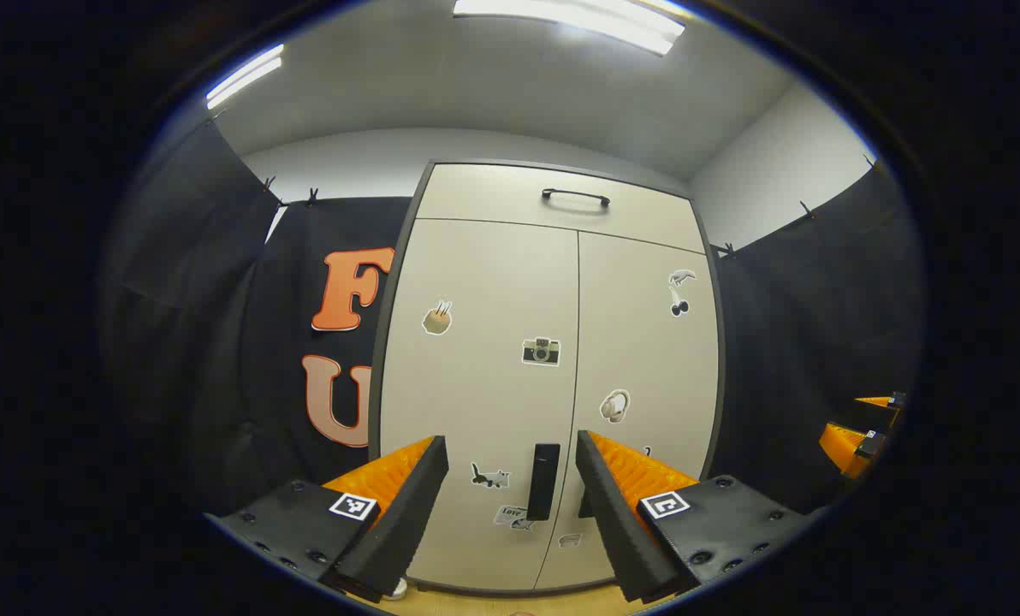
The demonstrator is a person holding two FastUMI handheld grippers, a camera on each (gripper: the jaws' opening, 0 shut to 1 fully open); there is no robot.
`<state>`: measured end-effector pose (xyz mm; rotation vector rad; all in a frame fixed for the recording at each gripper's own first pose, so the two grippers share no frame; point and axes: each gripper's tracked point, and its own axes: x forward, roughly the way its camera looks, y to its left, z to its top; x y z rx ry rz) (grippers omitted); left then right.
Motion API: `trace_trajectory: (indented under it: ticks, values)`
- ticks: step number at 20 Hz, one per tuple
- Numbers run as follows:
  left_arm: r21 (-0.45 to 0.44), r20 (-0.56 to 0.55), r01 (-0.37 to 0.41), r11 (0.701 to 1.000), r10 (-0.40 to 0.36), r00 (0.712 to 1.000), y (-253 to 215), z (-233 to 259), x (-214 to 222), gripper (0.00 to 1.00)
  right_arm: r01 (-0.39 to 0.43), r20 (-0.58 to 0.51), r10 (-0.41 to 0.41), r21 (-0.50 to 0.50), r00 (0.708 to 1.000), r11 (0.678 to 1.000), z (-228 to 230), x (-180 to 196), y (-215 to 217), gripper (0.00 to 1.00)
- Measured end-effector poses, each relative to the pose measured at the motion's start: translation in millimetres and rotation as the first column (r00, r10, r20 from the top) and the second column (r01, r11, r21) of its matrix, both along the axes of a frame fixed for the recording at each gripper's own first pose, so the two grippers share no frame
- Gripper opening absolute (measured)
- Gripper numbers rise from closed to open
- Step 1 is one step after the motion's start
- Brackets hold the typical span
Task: Open the right door of the double-door shoe cabinet with the right hand, and open the left door with the left hand.
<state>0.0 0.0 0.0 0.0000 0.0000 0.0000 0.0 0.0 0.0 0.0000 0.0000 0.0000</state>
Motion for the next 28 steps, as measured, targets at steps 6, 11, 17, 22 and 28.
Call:
trace_trajectory:
  ticks: [6, 11, 17, 22, 28]
  values:
    - [-0.144, 0.012, 0.111, 0.983, -0.11, 0.994, -19, 5, -7, 0.96, 0.001, 0.001, -0.001, 0.019, 1.0, 1.0, 0, 1, 2, 0.94]
    - [-0.114, 0.026, 0.039, 0.993, -0.036, 0.999, 4, 8, -5, 0.94, 0.01, -0.004, -0.01, 0.015, 1.0, 1.0, -2, 1, -1, 0.94]
    - [-0.129, -0.04, 0.021, 0.991, -0.027, 0.999, 13, -7, -4, 0.95, 0.006, -0.016, -0.006, 0.018, 1.0, 1.0, -6, 4, 7, 0.94]
    - [-0.057, -0.056, -0.013, 0.998, 0.01, 0.998, 28, -13, -9, 0.96, -0.02, -0.04, 0.022, 0.036, 0.999, 0.999, -14, 15, 25, 0.94]
    - [-0.018, -0.059, -0.07, 0.997, 0.068, 0.996, 67, -14, -19, 0.98, -0.107, -0.08, 0.113, 0.078, 0.99, 0.991, -31, 42, 82, 0.94]
